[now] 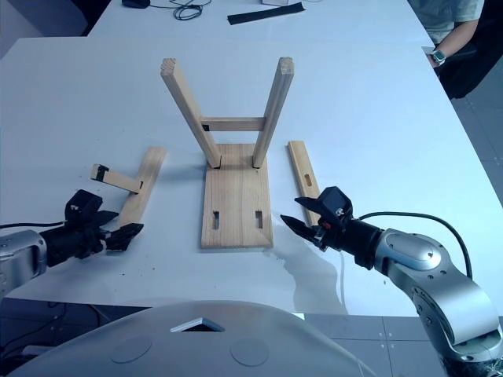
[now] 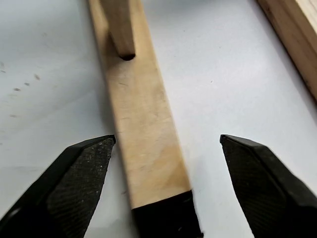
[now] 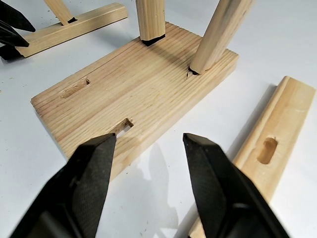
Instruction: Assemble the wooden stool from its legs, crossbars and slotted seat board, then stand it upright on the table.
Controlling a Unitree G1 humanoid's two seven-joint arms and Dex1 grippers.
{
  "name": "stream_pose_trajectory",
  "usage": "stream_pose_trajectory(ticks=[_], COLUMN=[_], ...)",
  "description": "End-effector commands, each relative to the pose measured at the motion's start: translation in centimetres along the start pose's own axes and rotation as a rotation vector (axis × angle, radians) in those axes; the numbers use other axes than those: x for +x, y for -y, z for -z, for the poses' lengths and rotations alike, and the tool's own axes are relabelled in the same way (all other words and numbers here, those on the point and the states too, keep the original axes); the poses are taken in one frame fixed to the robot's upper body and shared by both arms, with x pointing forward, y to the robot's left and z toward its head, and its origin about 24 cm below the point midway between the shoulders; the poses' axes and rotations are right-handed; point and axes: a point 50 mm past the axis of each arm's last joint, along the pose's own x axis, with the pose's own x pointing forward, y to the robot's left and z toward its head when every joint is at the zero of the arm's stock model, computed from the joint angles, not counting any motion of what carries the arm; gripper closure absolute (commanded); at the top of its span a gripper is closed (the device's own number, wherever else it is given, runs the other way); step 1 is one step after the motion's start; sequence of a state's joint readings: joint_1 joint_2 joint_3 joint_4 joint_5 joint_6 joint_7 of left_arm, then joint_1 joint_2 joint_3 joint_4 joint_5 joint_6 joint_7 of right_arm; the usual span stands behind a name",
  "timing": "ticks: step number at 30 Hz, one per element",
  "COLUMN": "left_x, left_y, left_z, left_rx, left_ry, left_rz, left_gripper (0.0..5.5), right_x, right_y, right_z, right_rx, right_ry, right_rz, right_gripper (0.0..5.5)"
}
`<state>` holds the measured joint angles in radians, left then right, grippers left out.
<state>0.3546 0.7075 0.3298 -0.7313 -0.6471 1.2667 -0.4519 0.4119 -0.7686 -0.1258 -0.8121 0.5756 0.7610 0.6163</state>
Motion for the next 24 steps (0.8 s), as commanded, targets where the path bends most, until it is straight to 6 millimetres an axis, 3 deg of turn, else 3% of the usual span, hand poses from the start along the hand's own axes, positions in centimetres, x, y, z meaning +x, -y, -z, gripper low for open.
stream_pose_trajectory(ticks=[1,5,8,19,24], left_x=[1.2,2.6,3.7,3.9,4.1], left_y=[-0.6,-1.5,-1.0,-2.1,-3.6], left_z=[0.4,1.3,2.2,2.8,1.0], left_rx=[-0.030,-0.039,-0.042,-0.124,-0.162], left_ry=[0.000,-0.017,-0.029,-0.011,0.075], left_rz=[-0.059,-0.124,-0.114,-0.103,-0.147], left_gripper=[1.56,1.56,1.56,3.11,3.49], right_x=[-0.1,0.0,0.2,0.2,0.3], right_y=[0.3,0.4,0.5,0.9,1.2], right_z=[-0.4,-0.4,-0.4,-0.6,-0.7], right_rx=[-0.028,-0.032,-0.036,-0.044,-0.049], right_ry=[-0.001,-0.004,-0.007,-0.005,0.002], right_rz=[-0.001,-0.009,-0.015,-0.010,0.001], right_gripper=[3.01,3.01,3.01,3.01,3.01])
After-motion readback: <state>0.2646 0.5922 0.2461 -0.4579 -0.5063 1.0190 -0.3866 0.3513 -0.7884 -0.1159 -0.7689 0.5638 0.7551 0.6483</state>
